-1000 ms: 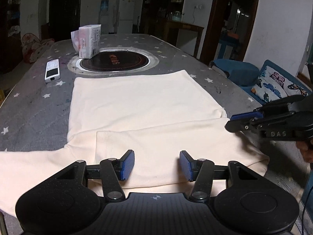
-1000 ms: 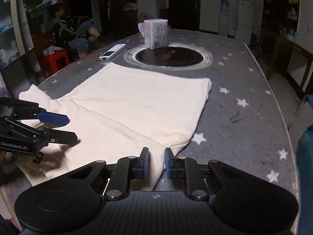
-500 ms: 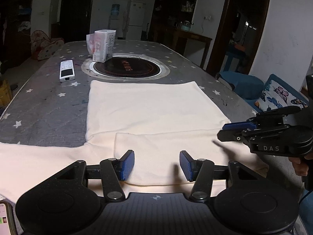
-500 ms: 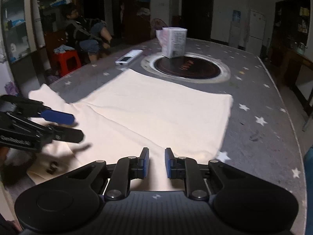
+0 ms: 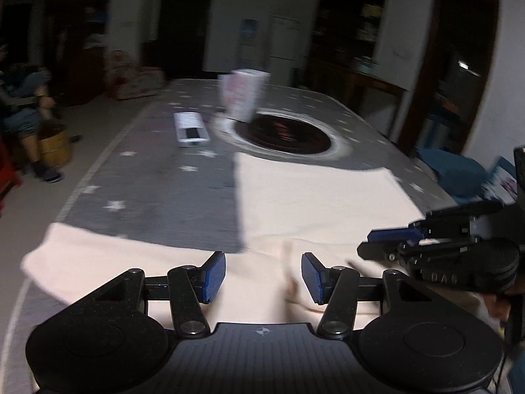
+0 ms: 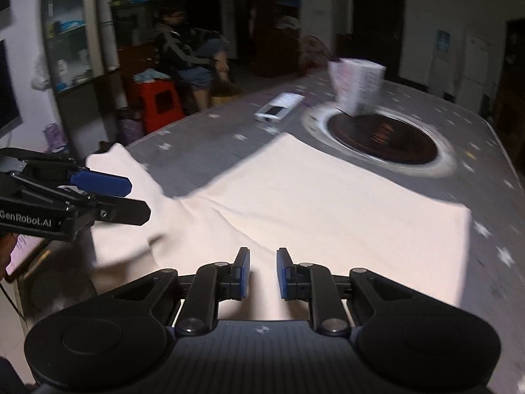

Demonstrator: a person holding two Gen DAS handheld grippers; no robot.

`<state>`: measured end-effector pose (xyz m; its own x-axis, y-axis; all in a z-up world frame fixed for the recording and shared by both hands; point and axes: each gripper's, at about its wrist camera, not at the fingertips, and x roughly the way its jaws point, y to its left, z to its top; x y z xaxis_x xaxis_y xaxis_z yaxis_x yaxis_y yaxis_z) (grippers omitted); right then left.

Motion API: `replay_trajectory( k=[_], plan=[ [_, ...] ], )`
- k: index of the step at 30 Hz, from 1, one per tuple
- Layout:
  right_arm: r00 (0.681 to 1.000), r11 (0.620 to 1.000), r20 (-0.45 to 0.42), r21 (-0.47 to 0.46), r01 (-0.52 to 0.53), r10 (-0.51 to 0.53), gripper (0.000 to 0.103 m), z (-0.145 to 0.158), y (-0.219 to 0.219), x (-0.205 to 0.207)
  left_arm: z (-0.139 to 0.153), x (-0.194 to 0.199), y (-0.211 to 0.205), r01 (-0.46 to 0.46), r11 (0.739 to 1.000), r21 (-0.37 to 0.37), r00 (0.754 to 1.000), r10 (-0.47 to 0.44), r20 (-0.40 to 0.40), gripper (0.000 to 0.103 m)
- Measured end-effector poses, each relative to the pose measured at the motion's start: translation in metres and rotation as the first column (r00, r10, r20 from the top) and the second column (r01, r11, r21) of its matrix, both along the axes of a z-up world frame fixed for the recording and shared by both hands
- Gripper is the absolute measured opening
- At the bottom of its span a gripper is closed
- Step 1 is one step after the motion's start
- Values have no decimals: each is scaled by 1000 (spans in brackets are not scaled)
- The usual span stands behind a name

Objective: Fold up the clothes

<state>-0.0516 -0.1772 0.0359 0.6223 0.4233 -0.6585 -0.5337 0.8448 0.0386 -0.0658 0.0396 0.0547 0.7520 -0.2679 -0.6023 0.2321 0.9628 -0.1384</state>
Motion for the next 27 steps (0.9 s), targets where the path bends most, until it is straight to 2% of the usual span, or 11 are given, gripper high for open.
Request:
replay_trajectory(
  k=[5, 10, 15, 20, 23, 24, 25, 27],
  plan=[
    [997, 998, -42, 2, -57, 57, 17, -15, 30, 11, -2, 5, 33, -164, 986, 17, 986, 164, -1, 55],
    [996, 997, -35, -12, -79, 78, 17, -12, 36, 6, -12, 16, 67, -320, 947, 22, 947, 320, -27, 55],
    [997, 997, -15, -6, -80, 80, 18, -1, 30, -3, -22, 26, 100, -467, 884, 30, 882, 468, -53, 55],
    [996, 996, 7, 5, -84, 84, 23, 8, 26, -14, -32, 37, 134, -601, 798, 43, 794, 603, -77, 54],
    [996, 996, 21, 9, -90, 89, 23, 13, 25, -20, -38, 42, 139, -603, 797, 32, 792, 604, -91, 43],
    [996, 996, 26, 9, -90, 90, 23, 14, 24, -23, -38, 42, 139, -604, 797, 28, 792, 604, -87, 37],
    [995, 996, 30, 8, -90, 90, 23, 15, 23, -25, -38, 43, 139, -604, 796, 24, 792, 604, -85, 26],
    [996, 996, 36, 5, -84, 84, 24, 16, 20, -29, -37, 45, 140, -605, 796, 17, 792, 605, -81, 17]
  ],
)
